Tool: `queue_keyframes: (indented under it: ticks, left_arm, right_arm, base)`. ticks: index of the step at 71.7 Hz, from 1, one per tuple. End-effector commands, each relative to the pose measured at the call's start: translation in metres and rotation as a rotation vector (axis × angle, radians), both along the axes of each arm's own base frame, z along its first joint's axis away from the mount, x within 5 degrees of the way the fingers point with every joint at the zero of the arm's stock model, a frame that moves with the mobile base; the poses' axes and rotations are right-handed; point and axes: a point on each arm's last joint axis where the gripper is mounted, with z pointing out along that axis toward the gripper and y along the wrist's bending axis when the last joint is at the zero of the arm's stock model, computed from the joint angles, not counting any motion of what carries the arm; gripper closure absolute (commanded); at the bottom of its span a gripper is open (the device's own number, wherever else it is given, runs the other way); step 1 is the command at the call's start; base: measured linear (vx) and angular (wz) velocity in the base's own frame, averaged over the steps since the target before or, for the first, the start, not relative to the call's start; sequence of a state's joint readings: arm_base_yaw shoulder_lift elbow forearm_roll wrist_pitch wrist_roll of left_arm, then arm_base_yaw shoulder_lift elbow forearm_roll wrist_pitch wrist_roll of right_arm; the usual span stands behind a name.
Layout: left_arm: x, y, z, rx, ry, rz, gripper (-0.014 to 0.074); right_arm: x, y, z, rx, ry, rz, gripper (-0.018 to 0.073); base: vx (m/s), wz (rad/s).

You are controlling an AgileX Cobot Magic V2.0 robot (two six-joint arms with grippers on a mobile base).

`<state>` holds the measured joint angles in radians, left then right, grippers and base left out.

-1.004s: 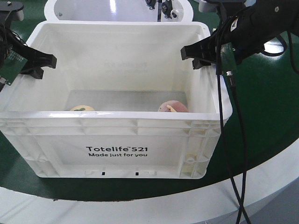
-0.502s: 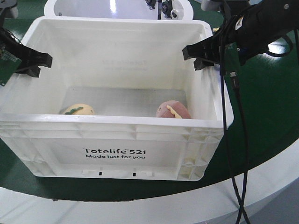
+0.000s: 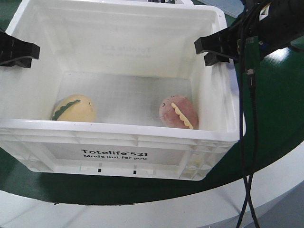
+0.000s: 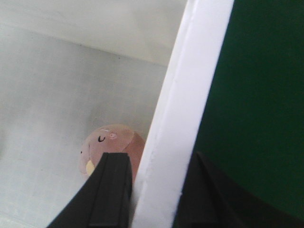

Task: Place moving items into box and shelve
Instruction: 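Lift the tote by its rims with both grippers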

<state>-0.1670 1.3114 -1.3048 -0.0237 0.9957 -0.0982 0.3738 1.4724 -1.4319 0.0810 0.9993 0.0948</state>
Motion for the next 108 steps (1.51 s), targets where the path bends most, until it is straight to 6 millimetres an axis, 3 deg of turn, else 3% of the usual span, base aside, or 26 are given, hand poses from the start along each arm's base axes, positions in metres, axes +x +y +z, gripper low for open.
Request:
queue_keyframes:
  ticks: [1, 42, 62, 108]
  left_arm:
    - [-0.01, -0.004, 0.037, -0.111, -0.203, -0.018, 0.0619]
    - [-0.025, -0.008, 0.037, -0.136, -0.12, -0.072, 0.0619]
    - [-0.032, -0.008, 0.037, -0.133, -0.084, -0.097, 0.0619]
    - [-0.06, -0.004, 0.052, -0.131, -0.111, -0.11, 0.0619]
  right_arm:
    - [-0.011, -0.004, 0.038, 0.064, -0.184, 0.012, 0.0571]
    - [-0.046, -0.014, 0.062, 0.096, -0.18, 0.025, 0.0571]
    - [-0.054, -0.018, 0.085, 0.093, -0.185, 0.034, 0.0571]
    - [-0.054, -0.014, 0.074, 0.08, -0.073, 0.051, 0.0571]
  base:
    - [0.0, 0.0]
    - [0.0, 0.0]
    - [0.0, 0.0]
    - [0.0, 0.0]
